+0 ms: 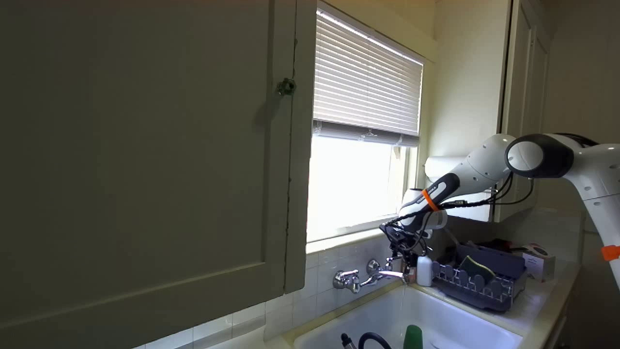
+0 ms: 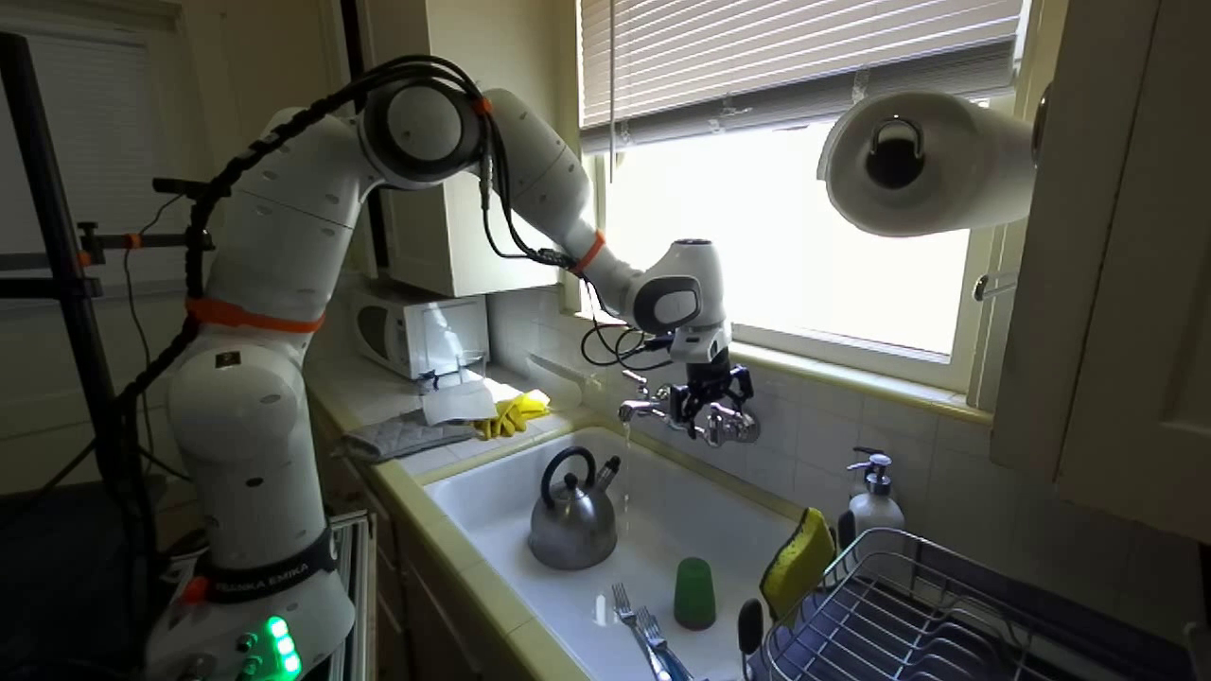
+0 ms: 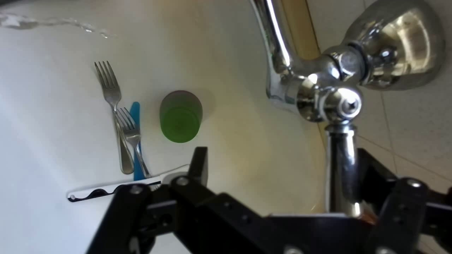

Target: Open the right tap

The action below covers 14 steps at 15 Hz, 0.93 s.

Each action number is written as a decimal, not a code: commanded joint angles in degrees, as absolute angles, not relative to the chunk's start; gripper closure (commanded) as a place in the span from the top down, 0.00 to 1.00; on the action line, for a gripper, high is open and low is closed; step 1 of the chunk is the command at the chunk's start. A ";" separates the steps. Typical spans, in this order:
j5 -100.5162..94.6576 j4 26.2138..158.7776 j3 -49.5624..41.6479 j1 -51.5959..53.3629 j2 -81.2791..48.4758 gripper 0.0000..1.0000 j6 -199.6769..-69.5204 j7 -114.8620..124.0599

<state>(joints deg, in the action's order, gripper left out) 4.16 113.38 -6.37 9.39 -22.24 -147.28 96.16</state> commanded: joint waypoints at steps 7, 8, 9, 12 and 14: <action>6.52 122.02 -4.78 7.90 -15.50 1.00 -144.60 98.86; 7.42 121.93 -4.30 7.64 -15.65 1.00 -144.47 98.41; 8.45 121.70 -3.71 7.29 -15.74 1.00 -144.23 97.64; 11.49 120.83 -2.00 6.00 -16.22 1.00 -142.54 95.54; 13.09 120.65 -1.17 5.26 -16.20 1.00 -141.63 94.34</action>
